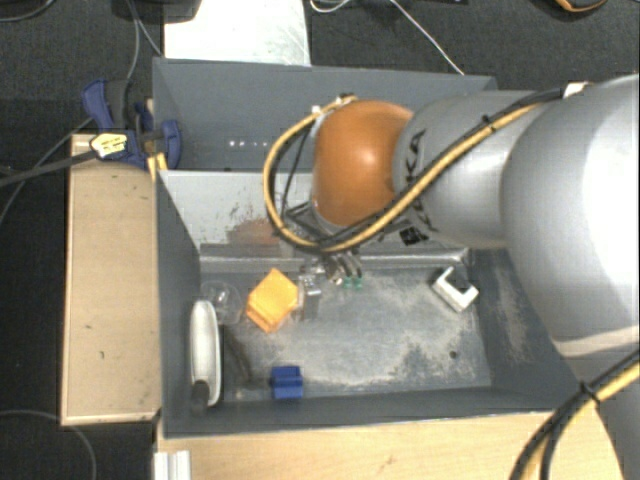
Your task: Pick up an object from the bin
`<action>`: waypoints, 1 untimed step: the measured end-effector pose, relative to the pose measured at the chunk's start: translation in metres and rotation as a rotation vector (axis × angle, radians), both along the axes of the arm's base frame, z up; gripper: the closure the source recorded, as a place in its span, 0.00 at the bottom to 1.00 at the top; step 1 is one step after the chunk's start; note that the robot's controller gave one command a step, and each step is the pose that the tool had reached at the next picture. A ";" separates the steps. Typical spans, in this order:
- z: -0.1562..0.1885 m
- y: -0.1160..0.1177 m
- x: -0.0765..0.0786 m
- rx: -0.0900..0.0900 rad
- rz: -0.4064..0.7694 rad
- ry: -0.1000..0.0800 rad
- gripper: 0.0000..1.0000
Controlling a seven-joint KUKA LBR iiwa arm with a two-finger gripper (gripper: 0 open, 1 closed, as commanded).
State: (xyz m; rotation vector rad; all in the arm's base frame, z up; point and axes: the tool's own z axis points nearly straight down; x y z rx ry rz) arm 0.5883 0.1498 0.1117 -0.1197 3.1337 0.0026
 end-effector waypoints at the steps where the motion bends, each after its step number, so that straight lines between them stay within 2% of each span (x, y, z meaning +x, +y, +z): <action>1: -0.011 0.026 -0.011 0.002 0.298 0.009 0.00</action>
Offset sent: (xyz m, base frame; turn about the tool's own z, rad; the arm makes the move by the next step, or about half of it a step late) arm 0.0044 0.0258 -0.0417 -0.1044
